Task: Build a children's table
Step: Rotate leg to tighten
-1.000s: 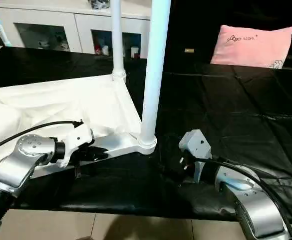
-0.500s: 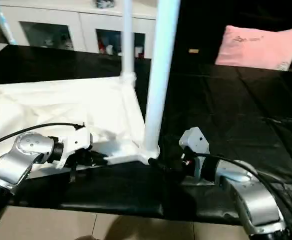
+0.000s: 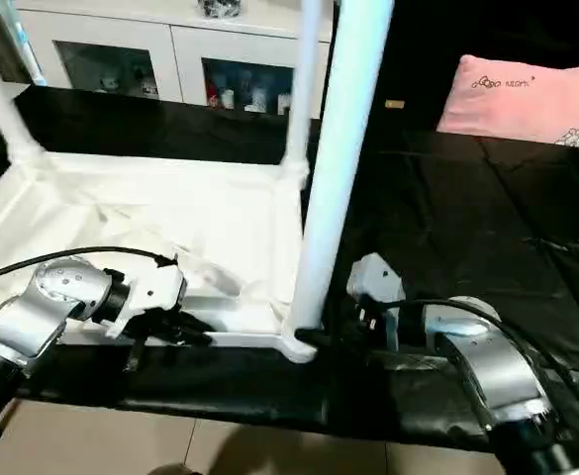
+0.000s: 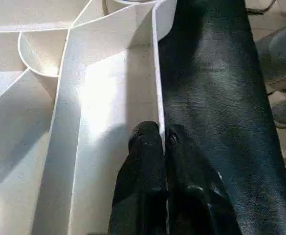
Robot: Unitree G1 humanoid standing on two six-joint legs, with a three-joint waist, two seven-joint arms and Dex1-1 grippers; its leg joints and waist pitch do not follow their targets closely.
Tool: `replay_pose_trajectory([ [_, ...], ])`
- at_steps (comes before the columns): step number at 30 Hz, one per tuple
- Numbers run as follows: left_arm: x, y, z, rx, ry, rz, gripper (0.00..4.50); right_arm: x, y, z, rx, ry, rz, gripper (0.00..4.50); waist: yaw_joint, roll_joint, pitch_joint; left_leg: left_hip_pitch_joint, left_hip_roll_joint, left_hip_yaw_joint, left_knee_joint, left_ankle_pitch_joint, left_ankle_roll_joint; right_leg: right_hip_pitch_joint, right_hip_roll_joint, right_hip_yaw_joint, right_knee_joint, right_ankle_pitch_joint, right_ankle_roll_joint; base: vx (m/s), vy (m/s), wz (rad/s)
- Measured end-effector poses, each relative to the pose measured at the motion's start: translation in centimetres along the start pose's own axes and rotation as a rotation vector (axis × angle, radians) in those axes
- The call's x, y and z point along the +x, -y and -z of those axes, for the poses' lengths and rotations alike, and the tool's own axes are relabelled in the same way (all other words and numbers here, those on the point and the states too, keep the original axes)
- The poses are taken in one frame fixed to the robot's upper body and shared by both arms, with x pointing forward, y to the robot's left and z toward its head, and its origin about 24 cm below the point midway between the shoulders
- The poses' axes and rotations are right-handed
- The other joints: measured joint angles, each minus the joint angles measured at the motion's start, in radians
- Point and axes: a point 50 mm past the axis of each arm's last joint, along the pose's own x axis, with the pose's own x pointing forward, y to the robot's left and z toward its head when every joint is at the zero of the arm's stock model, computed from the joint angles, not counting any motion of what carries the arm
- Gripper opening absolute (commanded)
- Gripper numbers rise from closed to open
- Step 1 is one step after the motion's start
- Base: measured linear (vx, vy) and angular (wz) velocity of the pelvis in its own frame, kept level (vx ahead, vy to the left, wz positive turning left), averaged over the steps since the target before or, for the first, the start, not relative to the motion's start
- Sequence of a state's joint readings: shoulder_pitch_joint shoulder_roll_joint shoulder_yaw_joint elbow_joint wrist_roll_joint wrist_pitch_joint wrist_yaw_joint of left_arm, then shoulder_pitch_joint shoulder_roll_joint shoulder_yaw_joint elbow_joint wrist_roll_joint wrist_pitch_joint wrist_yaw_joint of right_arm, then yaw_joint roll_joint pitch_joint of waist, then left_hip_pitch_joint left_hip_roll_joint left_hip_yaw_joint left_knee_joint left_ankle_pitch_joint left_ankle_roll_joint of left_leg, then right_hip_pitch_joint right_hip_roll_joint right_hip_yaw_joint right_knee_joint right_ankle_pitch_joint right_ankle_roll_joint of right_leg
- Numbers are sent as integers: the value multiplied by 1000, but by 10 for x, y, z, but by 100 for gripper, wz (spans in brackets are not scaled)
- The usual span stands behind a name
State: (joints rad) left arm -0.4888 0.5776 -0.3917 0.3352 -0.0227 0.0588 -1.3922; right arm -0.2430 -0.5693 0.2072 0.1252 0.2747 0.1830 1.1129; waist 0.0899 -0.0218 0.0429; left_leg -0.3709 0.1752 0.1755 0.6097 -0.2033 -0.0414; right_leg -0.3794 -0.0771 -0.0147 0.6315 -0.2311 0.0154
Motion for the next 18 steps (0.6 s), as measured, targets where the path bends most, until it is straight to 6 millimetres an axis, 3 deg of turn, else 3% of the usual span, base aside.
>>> replay_pose_trajectory([
  [11,0,-3,0,24,-16,31,0,1,2,9,16,-33,-138,307,4,-1,0,0,0,0,1,1,1,0,0,0,1,0,0,0,0,0],
  [18,-1,-3,1,21,-17,35,0,2,4,8,-4,-22,-171,238,3,-1,0,0,0,0,1,2,2,0,-1,-1,2,0,-1,0,0,0],
])
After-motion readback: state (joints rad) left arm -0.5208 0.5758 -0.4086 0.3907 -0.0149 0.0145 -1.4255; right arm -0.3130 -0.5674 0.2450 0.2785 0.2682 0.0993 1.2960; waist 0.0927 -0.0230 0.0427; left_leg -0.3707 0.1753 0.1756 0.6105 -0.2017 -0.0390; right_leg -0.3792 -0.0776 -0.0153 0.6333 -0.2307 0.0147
